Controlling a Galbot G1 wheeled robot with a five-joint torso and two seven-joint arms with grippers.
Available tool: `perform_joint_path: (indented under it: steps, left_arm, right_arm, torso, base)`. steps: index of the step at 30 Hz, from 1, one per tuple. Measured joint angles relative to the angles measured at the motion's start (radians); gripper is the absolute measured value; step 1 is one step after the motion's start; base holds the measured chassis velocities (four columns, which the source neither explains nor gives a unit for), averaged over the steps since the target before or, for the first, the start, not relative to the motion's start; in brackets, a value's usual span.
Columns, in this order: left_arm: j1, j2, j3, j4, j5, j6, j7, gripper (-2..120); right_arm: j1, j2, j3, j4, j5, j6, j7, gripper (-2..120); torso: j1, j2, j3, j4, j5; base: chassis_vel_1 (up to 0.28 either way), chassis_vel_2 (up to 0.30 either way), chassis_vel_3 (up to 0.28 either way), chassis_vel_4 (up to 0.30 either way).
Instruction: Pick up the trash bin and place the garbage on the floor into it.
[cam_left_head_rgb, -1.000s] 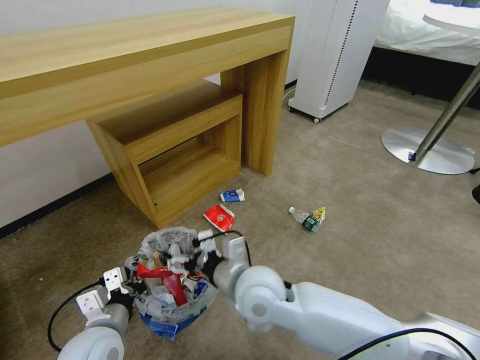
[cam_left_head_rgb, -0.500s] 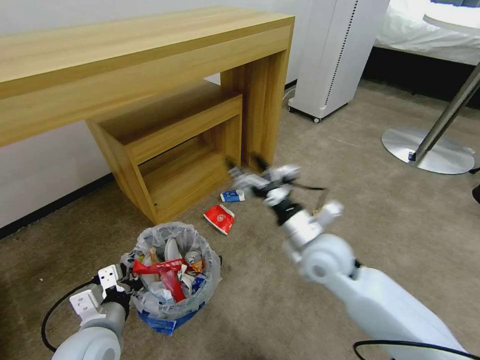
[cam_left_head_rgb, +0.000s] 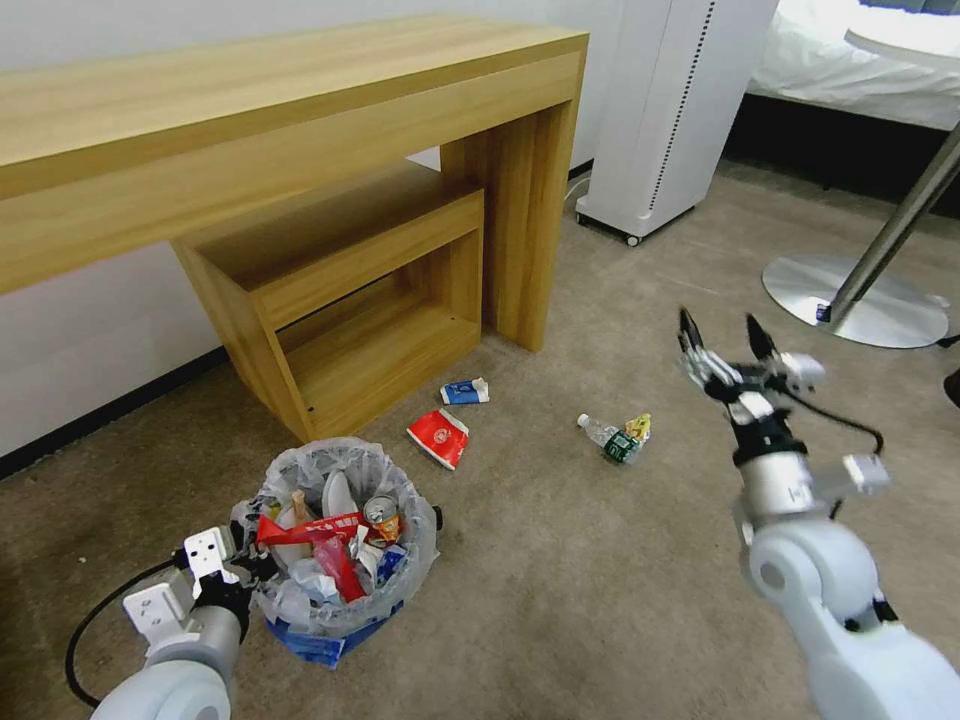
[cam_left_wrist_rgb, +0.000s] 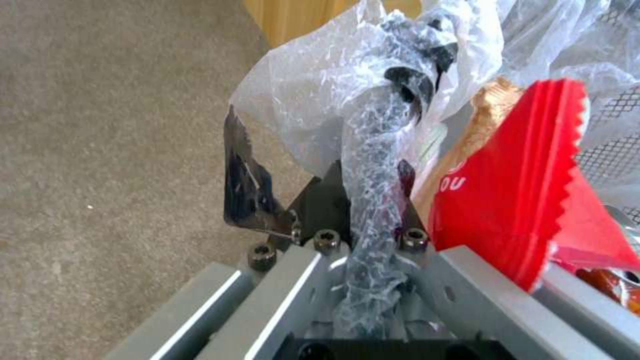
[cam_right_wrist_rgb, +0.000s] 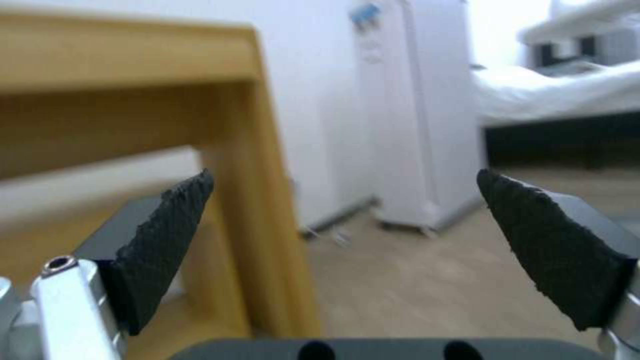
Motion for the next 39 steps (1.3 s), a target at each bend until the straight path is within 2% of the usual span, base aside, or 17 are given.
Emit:
perform_joint_path:
  steps: [8, 19, 26, 39]
  left_arm:
    - [0.021, 0.001, 0.006, -0.004, 0.035, -0.013, 0.015, 0]
    - [0.021, 0.019, -0.005, -0.004, 0.018, -0.004, 0.01, 0]
    - [0.002, 0.046, -0.026, 0.027, -0.049, 0.022, -0.015, 0]
    - [-0.017, 0.079, -0.047, 0.054, -0.109, 0.049, -0.051, 0]
  right_arm:
    - [-0.066, 0.046, 0.011, -0.005, -0.103, -0.043, 0.1, 100]
    - [-0.11, 0.051, 0.034, 0.001, -0.121, -0.026, 0.1, 100]
    - [-0.11, 0.058, 0.029, 0.009, -0.117, -0.026, 0.1, 100]
    - [-0.086, 0.061, 0.029, -0.01, -0.114, -0.034, 0.096, 100]
  torso:
    - [0.0, 0.0, 0.0, 0.0001, 0.0001]
    - [0.0, 0.0, 0.0, 0.0001, 0.0]
    - [0.0, 0.0, 0.0, 0.0001, 0.0]
    - [0.0, 0.0, 0.0, 0.0001, 0.0]
  base:
    - [0.0, 0.0, 0.0, 0.0]
    - [0.0, 0.0, 0.0, 0.0]
    - [0.0, 0.0, 0.0, 0.0]
    - [0.0, 0.0, 0.0, 0.0]
